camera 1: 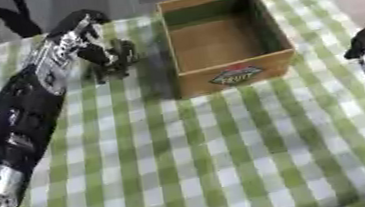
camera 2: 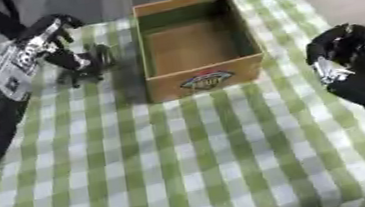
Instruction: Pick up objects on the table and place them in the box.
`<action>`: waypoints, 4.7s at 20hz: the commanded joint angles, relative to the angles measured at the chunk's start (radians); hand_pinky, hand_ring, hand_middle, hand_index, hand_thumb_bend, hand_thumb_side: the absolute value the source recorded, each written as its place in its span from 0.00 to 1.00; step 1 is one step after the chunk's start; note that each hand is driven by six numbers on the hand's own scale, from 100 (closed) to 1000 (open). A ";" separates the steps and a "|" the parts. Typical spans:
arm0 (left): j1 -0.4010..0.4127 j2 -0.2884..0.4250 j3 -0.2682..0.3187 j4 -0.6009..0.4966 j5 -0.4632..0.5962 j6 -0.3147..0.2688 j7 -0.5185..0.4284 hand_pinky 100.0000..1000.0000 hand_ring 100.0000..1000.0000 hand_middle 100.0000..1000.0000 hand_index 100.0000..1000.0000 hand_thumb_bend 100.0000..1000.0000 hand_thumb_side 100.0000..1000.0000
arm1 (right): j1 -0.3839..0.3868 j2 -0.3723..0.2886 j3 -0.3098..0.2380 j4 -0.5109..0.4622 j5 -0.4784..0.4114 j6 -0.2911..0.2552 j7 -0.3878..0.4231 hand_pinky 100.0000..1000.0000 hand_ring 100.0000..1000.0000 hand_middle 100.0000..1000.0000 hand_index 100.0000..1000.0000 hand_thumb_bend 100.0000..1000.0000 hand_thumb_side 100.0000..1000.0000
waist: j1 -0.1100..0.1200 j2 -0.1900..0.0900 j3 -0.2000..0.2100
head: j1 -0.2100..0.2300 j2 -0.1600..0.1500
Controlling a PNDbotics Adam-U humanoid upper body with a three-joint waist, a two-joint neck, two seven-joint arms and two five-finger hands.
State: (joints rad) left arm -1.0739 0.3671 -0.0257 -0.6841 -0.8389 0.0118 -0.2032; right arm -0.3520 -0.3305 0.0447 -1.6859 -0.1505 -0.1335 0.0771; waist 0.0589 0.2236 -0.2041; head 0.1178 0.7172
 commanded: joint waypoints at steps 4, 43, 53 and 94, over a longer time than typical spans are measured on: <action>-0.014 0.005 0.005 -0.004 -0.022 0.015 -0.028 0.61 0.68 0.80 0.84 0.61 0.03 | -0.015 -0.020 -0.003 -0.010 0.006 -0.003 0.003 0.53 0.47 0.46 0.54 0.09 0.08 | -0.005 -0.011 -0.005 | 0.005 -0.005; 0.010 0.000 -0.011 -0.026 -0.239 0.021 -0.117 0.33 0.25 0.27 0.50 0.50 0.00 | -0.017 -0.018 -0.008 -0.005 0.008 -0.005 0.002 0.52 0.47 0.46 0.53 0.07 0.09 | -0.002 0.004 -0.018 | 0.002 -0.005; 0.010 0.001 -0.016 -0.058 -0.176 0.038 -0.064 0.16 0.00 0.03 0.28 0.31 0.02 | -0.015 -0.017 -0.010 -0.003 0.007 -0.004 0.000 0.52 0.47 0.46 0.53 0.06 0.09 | -0.009 -0.005 -0.013 | -0.001 -0.002; -0.077 -0.102 -0.130 -0.367 -0.016 -0.002 0.062 0.16 0.00 0.00 0.20 0.00 0.08 | -0.020 -0.006 -0.003 0.002 0.003 -0.004 0.009 0.52 0.47 0.46 0.53 0.05 0.08 | -0.022 -0.023 -0.036 | 0.014 0.004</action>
State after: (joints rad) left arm -1.1265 0.2627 -0.1529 -1.0321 -0.8533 0.0114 -0.1602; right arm -0.3555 -0.3274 0.0445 -1.6772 -0.1504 -0.1358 0.0835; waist 0.0415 0.2172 -0.2406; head 0.1276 0.7200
